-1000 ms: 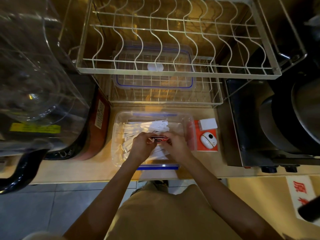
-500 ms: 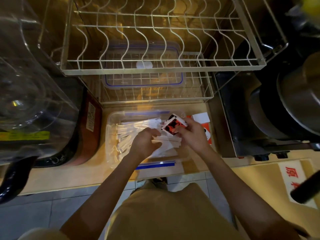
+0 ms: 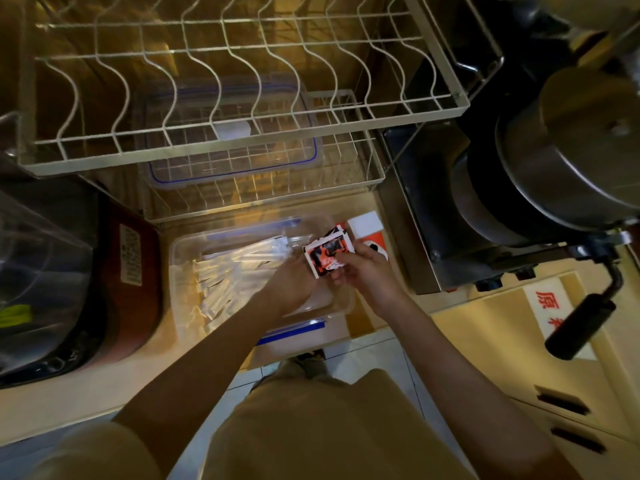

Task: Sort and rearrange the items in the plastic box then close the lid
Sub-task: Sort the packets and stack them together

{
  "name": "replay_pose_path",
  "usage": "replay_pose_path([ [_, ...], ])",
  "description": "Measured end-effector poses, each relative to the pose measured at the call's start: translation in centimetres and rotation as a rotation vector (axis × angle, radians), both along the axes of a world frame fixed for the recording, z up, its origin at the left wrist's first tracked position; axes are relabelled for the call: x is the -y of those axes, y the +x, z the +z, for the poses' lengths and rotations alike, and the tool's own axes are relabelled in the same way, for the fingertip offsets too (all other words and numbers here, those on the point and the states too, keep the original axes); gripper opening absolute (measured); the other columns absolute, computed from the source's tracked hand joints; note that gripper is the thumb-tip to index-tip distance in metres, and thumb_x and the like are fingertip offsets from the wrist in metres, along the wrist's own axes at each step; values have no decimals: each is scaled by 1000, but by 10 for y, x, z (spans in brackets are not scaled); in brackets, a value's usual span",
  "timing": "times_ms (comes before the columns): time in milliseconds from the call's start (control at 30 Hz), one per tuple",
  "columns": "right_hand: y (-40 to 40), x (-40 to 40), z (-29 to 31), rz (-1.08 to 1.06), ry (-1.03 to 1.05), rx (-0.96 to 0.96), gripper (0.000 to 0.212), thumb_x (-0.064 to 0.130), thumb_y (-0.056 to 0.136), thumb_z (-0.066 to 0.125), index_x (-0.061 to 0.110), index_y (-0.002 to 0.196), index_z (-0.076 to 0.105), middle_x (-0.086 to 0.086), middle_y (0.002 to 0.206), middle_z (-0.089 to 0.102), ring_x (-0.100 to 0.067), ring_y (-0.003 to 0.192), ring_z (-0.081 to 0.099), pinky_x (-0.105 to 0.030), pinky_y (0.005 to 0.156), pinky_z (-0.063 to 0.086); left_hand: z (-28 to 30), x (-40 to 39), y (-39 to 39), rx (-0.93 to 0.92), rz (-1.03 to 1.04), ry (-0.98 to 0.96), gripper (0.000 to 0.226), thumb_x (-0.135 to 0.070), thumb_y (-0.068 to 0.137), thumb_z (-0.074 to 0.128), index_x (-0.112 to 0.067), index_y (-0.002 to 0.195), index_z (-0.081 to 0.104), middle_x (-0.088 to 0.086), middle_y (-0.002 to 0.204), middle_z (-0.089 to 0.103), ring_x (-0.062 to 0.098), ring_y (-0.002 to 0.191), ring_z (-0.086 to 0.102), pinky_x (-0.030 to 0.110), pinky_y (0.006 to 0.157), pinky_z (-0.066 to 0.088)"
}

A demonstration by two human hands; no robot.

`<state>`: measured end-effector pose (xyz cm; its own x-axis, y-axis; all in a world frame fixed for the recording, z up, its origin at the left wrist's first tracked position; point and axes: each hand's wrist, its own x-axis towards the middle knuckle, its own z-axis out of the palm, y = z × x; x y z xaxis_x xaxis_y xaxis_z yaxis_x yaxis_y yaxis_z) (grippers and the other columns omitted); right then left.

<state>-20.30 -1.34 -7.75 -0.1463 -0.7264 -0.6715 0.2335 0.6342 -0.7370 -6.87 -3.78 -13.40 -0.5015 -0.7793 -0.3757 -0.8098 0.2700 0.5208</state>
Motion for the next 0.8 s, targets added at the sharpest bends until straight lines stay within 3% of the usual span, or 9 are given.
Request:
replay_pose_path([
  [133, -1, -1, 1, -17, -15, 30, 18, -2, 86, 54, 9, 95, 64, -7, 71, 64, -6, 45, 62, -18, 47, 51, 0, 9, 14, -79, 167, -1, 25, -14, 91, 45, -6, 108, 61, 17, 116, 62, 31, 107, 56, 32, 86, 41],
  [200, -2, 0, 1, -25, -10, 38, 16, -4, 85, 54, 8, 90, 64, -4, 63, 67, -8, 42, 62, -19, 44, 50, 4, 11, 21, -105, 231, 11, 22, -12, 88, 45, -10, 101, 62, 16, 109, 63, 32, 102, 57, 32, 80, 39],
  [367, -2, 5, 3, 67, 7, -57, 16, -3, 84, 56, 10, 84, 63, 0, 54, 64, -8, 38, 58, -20, 43, 51, 3, 11, 29, -139, 194, 72, 27, -17, 78, 38, -19, 84, 65, 12, 97, 64, 30, 95, 59, 32, 79, 44],
  [433, -3, 6, 6, 144, 5, -111, 14, -3, 84, 55, 9, 84, 62, -1, 54, 63, -7, 37, 56, -19, 43, 51, 7, 9, 29, -197, 184, 88, 29, -11, 80, 40, -10, 87, 68, 17, 99, 66, 34, 96, 60, 30, 83, 46],
  [533, -4, 7, 9, 309, -5, -216, 13, -2, 84, 55, 8, 88, 62, -7, 62, 61, -8, 40, 56, -17, 44, 48, 20, 8, 27, -467, 416, 185, 28, 10, 86, 43, 6, 103, 65, 19, 102, 68, 11, 82, 66, 2, 70, 43],
  [600, -4, 7, 11, 408, -15, -267, 14, 0, 84, 55, 12, 85, 64, -6, 64, 61, -12, 47, 55, -14, 44, 47, 32, 6, 26, -671, 527, 380, 30, 6, 90, 41, -1, 112, 61, 9, 94, 67, -5, 69, 66, 5, 65, 49],
  [667, -4, 6, 11, 466, -28, -284, 18, 2, 84, 57, 18, 80, 63, -4, 65, 61, -14, 52, 55, -13, 45, 47, 37, 4, 26, -694, 475, 448, 29, 1, 88, 49, -13, 111, 60, 5, 92, 67, -6, 72, 66, 13, 72, 53],
  [733, -5, 4, 10, 487, -41, -314, 14, 4, 84, 59, 15, 90, 64, -4, 71, 64, -14, 57, 58, -16, 52, 49, 38, 2, 25, -633, 443, 419, 36, 4, 82, 59, -12, 114, 60, 10, 97, 68, 0, 78, 66, 22, 81, 54],
  [800, -7, 1, 6, 509, -73, -430, 23, 10, 84, 61, 9, 108, 63, -9, 87, 69, -18, 69, 64, -26, 65, 54, 37, -1, 23, -592, 503, 429, 40, 5, 78, 64, -8, 115, 59, 13, 100, 66, 16, 85, 65, 34, 85, 53],
])
